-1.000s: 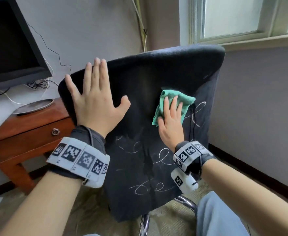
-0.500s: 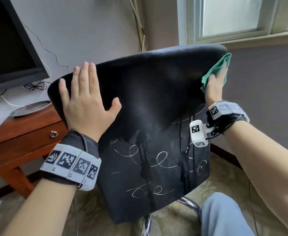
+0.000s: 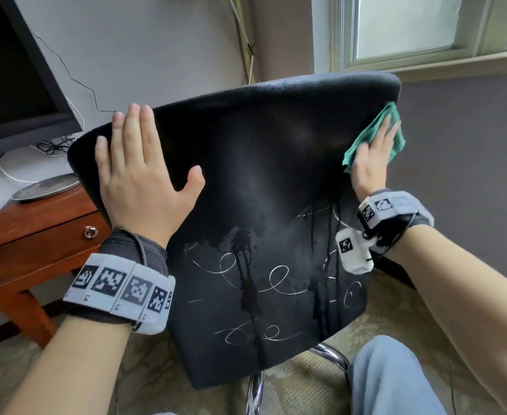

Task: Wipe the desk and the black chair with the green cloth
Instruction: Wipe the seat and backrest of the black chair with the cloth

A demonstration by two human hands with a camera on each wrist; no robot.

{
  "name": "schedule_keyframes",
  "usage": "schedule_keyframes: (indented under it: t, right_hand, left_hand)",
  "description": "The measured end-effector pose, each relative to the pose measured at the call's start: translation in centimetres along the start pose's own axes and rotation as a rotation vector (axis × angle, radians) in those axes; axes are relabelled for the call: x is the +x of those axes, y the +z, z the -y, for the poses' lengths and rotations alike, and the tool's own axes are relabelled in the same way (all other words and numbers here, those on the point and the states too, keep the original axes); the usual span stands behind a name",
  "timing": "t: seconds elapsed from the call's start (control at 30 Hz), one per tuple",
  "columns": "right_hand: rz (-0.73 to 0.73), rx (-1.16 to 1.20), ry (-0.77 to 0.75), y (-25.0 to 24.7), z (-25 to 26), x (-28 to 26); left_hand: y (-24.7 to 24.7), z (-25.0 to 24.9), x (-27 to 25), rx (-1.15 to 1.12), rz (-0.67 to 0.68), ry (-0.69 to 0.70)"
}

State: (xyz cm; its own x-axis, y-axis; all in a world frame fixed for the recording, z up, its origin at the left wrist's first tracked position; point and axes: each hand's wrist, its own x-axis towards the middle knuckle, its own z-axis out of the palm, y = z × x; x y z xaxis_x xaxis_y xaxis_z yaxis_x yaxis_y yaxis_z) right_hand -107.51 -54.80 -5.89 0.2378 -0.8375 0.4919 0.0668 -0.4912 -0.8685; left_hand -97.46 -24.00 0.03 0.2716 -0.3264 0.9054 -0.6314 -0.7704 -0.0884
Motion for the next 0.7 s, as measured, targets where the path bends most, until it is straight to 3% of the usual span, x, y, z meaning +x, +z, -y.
schedule_keyframes:
  t: [0.1,0.17,0.27,0.43,0.57,0.7]
  right_hand:
    - [-0.094,0.1,0.0,-0.2,2.1,0.8]
    - [-0.15,0.165,0.121,0.7,3.3,-0.3]
    - [-0.076,0.1,0.275,3.6,4.5,-4.8]
    - [0.214,0.101,0.016,7.4,2.6,-13.9]
    - [0.235,0.074,-0.036,5.6,1.3,-11.3]
    - [-0.036,0.095,0.061,2.4,0.7,-3.9]
  left_hand:
    - [0.2,-0.3,0.0,-0.015,-0.002,-0.038]
    - [0.4,-0.6,0.0,-0.024,-0.004,-0.064]
    - [0.6,-1.1,0.2,-0.044,-0.012,-0.094]
    - [0.5,-0.4,-0.1,-0.023,-0.002,-0.075]
    - [0.4,0.9,0.2,-0.01,0.003,-0.052]
    - [0.4,0.9,0.0,-0.035,-0.011,-0.069]
